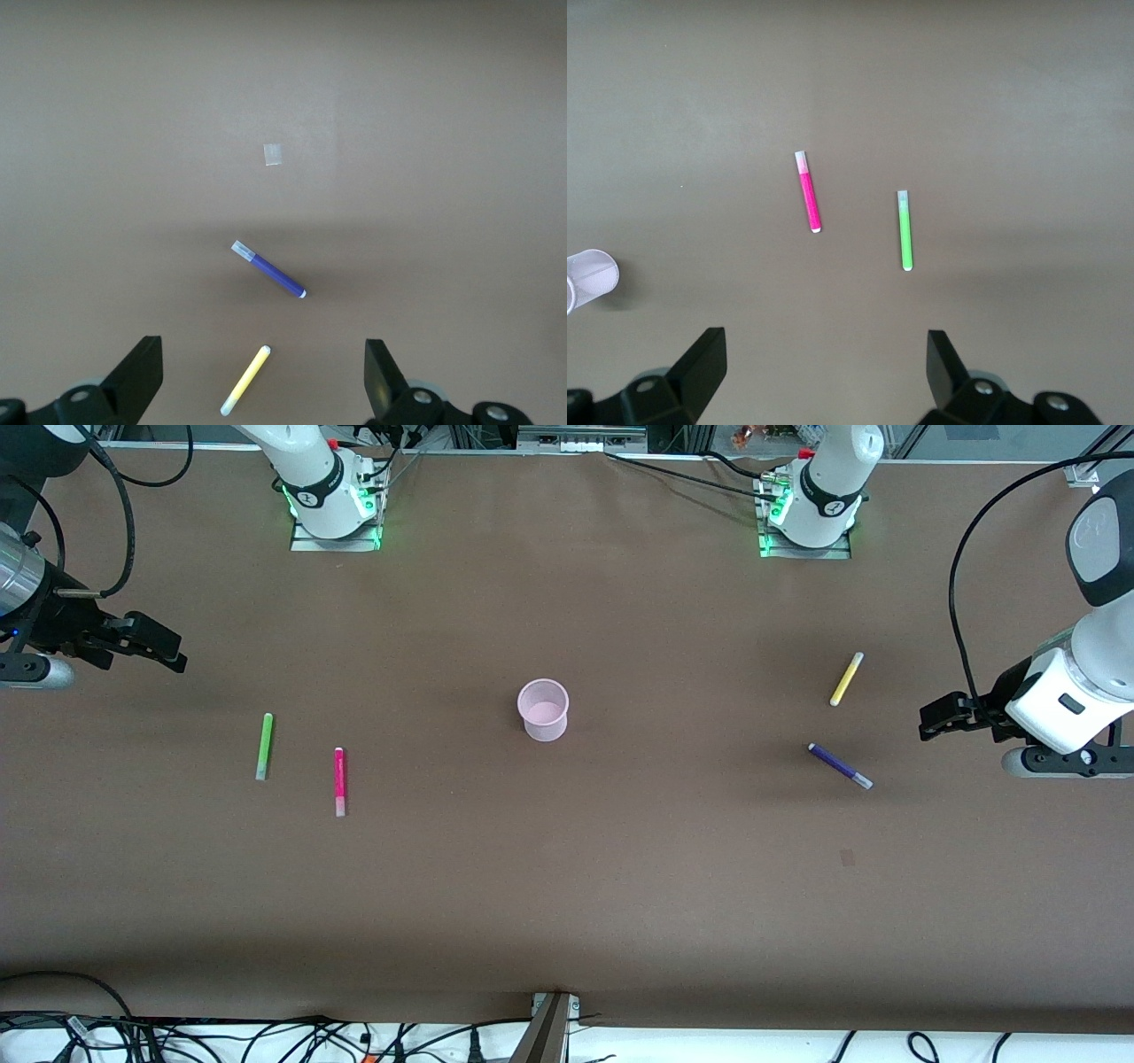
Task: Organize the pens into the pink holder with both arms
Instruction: 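Move the left gripper toward the blue marker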
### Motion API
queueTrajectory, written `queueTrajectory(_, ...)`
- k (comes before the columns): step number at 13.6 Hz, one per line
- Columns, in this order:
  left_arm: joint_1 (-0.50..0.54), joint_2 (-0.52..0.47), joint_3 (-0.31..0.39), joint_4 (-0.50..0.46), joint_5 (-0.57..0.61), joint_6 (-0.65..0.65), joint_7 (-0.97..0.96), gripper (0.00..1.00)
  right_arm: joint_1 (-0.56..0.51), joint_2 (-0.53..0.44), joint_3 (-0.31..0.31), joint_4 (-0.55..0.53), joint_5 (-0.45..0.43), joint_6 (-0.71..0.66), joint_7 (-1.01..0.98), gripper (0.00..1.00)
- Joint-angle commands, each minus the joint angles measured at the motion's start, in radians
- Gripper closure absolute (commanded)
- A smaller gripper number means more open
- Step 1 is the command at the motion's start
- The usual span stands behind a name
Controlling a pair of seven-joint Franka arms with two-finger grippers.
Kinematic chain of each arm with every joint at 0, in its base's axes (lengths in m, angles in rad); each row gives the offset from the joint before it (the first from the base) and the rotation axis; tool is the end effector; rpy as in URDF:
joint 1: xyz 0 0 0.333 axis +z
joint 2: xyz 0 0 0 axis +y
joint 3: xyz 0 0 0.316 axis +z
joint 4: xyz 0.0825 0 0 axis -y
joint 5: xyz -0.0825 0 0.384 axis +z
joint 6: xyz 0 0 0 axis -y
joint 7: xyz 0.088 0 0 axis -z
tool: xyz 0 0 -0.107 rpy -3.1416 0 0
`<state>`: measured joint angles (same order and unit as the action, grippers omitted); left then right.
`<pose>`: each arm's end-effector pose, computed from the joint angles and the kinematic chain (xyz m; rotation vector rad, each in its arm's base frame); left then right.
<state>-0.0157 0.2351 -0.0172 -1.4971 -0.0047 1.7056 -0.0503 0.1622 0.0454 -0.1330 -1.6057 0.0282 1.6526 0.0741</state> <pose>0.6309 -0.0201 0.5315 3.1336 0.0290 -0.0422 0.5738 0.0212 0.5897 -3.1186 0.0734 -0.0012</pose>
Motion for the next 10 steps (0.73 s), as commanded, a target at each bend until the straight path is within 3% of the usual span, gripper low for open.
queueTrajectory(1,-0.003,0.000,-0.001,-0.005,0.022,0.002,-0.008,0.00,0.003,0.005,-0.002,0.026,0.015,-0.025,0.012,0.00)
queueTrajectory(10,0.008,0.022,-0.001,-0.006,0.020,-0.003,0.007,0.00,0.003,0.005,-0.002,0.026,0.013,-0.027,0.012,0.00)
